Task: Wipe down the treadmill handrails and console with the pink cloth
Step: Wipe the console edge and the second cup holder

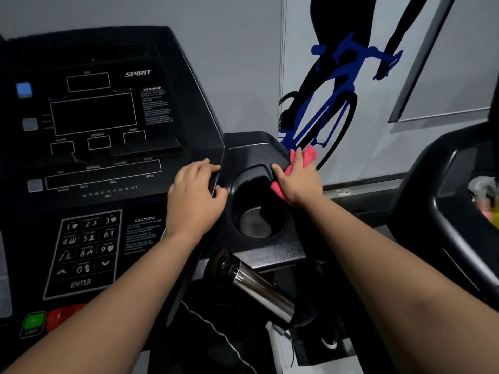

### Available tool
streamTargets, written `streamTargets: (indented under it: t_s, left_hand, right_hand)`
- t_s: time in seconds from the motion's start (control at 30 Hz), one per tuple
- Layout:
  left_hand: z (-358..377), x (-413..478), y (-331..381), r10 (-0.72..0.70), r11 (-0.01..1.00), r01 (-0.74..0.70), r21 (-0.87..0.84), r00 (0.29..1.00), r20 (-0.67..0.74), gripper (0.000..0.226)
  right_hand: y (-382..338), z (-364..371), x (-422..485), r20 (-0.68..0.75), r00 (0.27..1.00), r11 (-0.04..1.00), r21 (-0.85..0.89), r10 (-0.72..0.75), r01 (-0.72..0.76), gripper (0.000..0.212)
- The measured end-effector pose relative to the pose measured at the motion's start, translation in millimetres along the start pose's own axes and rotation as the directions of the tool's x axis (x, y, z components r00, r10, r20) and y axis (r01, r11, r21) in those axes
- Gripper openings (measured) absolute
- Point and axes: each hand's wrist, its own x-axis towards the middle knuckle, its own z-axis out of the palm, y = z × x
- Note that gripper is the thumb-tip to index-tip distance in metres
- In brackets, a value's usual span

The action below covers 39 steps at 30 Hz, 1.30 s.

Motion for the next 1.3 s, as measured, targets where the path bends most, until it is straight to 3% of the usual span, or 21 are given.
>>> streamTargets:
  t_s: [0.1, 0.17, 0.23, 0.3, 0.43, 0.53, 0.6, 0.7, 0.87, 0.97, 1.07, 1.13, 1.2, 1.3]
  left_hand:
    - [1.2, 1.3, -1.2, -0.008, 1.000, 0.009, 0.001, 1.000, -0.013, 0.040]
    - [1.8, 1.6, -1.8, -0.008, 1.000, 0.008, 0.001, 1.000, -0.020, 0.040]
    - [2.5, 2.7, -2.5, -0.006, 1.000, 0.006, 0.000, 1.000, -0.029, 0.039]
    - [2.2, 3.6, -3.5, -0.013, 1.000, 0.013, -0.008, 1.000, -0.026, 0.038]
    - [0.8, 3.5, -4.7, -0.033, 0.998, 0.032, -0.046, 0.999, -0.012, 0.038]
    - [-0.2, 2.9, -4.2, -0.035, 0.998, 0.035, -0.059, 0.999, 0.001, 0.039]
    - [-0.9, 2.0, -4.0, -0.039, 0.997, 0.039, -0.065, 0.999, 0.003, 0.039]
    - [-1.1, 1.3, -3.1, -0.038, 0.996, 0.038, -0.075, 0.999, 0.002, 0.039]
    - [-1.7, 2.1, -3.4, -0.032, 0.996, 0.033, -0.080, 0.999, 0.007, 0.039]
    - [-2.5, 2.1, -3.9, -0.026, 0.996, 0.026, -0.089, 1.000, 0.007, 0.039]
    - [-3.2, 1.0, -4.0, -0.020, 0.995, 0.022, -0.099, 1.000, 0.018, 0.040]
    - [-4.0, -0.9, -5.0, -0.008, 0.996, 0.011, -0.093, 0.999, 0.034, 0.041]
    - [-5.2, -3.4, -6.1, 0.003, 0.996, 0.002, -0.085, 0.998, 0.055, 0.043]
    - [-6.7, -5.3, -6.8, 0.006, 0.996, 0.002, -0.084, 0.996, 0.092, 0.044]
  right_hand:
    - [-26.0, 3.2, 15.5, -0.127, 0.976, 0.984, -0.035, -0.177, 0.174, 0.079]
    - [-45.5, 7.5, 18.0, -0.101, 0.920, 0.915, -0.188, -0.379, 0.356, 0.071]
    - [-60.3, 14.8, 18.3, -0.029, 0.810, 0.780, -0.291, -0.586, 0.554, 0.059]
    - [-65.1, 18.5, 19.7, -0.001, 0.755, 0.725, -0.279, -0.656, 0.629, 0.057]
    - [-47.1, 12.9, 21.1, -0.031, 0.831, 0.814, -0.222, -0.556, 0.536, 0.057]
    - [-26.0, 6.1, 9.8, -0.070, 0.952, 0.955, -0.044, -0.297, 0.294, 0.062]
    - [-7.0, -0.4, 4.7, 0.002, 0.994, 0.992, 0.063, -0.110, 0.110, 0.061]
    - [14.7, -13.5, -8.0, 0.138, 0.990, 0.997, 0.061, 0.039, -0.048, 0.058]
    - [27.5, -34.7, -53.2, 0.139, 0.966, 0.975, 0.006, 0.218, -0.221, 0.047]
    - [32.3, -38.6, -83.0, 0.131, 0.983, 0.991, -0.032, 0.131, -0.128, 0.056]
    - [34.8, -36.3, -106.0, 0.113, 0.981, 0.986, -0.075, 0.158, -0.150, 0.055]
    - [37.4, -29.9, -120.6, 0.095, 0.995, 0.987, -0.156, 0.040, -0.024, 0.056]
    - [40.2, -25.9, -135.2, 0.118, 0.987, 0.958, -0.256, -0.104, 0.132, 0.072]
    - [38.5, -24.5, -155.6, 0.236, 0.939, 0.919, -0.249, -0.249, 0.306, 0.086]
